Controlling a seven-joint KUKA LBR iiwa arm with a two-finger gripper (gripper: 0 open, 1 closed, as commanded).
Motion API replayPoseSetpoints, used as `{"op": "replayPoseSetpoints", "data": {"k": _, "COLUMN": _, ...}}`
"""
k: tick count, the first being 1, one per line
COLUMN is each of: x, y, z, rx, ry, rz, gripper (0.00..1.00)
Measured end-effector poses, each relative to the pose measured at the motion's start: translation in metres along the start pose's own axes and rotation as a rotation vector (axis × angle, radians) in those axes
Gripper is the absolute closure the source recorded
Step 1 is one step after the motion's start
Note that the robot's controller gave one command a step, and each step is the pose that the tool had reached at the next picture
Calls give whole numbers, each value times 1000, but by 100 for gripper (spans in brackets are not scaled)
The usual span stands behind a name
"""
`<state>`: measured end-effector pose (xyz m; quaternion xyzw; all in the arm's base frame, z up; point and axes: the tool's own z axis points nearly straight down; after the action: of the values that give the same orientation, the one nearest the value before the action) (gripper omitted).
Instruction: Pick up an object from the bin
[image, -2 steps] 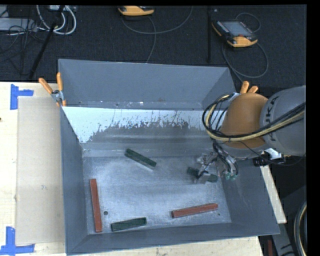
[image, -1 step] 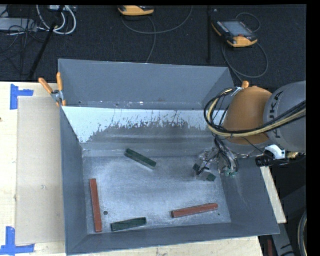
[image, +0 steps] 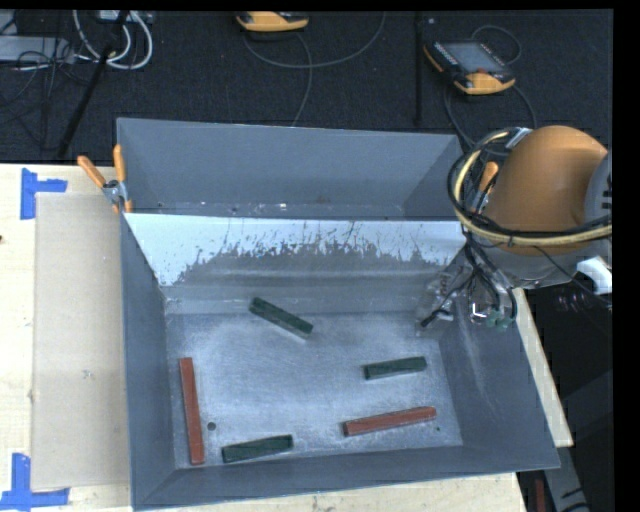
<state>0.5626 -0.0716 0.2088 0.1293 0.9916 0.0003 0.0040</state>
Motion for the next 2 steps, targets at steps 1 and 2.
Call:
{"op": "replayPoseSetpoints", "data": {"k": 1, "x": 1, "y": 0, "z": 5, "rx": 1, "ry": 7, "rz": 0, "gripper": 0}}
{"op": "replayPoseSetpoints", "data": {"k": 2, "x": 15, "y": 12, "z": 142, "rx": -1, "ry": 15, "rz": -369, "gripper": 0}}
